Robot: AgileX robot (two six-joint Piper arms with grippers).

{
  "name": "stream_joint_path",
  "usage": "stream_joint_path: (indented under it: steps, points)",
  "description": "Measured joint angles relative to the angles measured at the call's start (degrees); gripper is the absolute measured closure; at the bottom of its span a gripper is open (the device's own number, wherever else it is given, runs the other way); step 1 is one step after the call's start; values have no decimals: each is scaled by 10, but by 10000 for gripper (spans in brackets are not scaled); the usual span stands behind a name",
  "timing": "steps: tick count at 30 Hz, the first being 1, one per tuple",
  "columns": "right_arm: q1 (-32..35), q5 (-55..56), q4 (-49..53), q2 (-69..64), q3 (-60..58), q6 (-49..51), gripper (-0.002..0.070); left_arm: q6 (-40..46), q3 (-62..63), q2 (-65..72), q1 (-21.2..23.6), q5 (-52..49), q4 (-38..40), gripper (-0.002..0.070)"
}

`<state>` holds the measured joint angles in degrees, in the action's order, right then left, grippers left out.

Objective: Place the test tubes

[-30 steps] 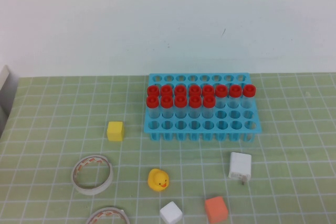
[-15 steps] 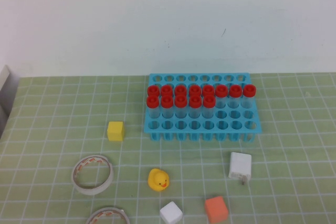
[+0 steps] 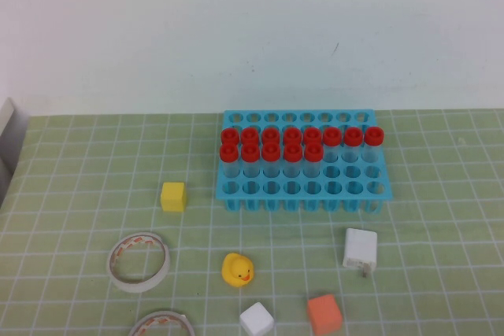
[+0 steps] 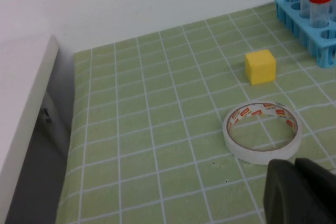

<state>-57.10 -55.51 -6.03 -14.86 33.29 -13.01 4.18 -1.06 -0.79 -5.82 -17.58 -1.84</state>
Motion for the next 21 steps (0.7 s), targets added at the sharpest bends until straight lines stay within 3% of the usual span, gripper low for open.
stream_joint_path:
  steps: [21]
  points:
    - [0,0,0,0,0,0,678,-17,1,0,23,-4,30,675]
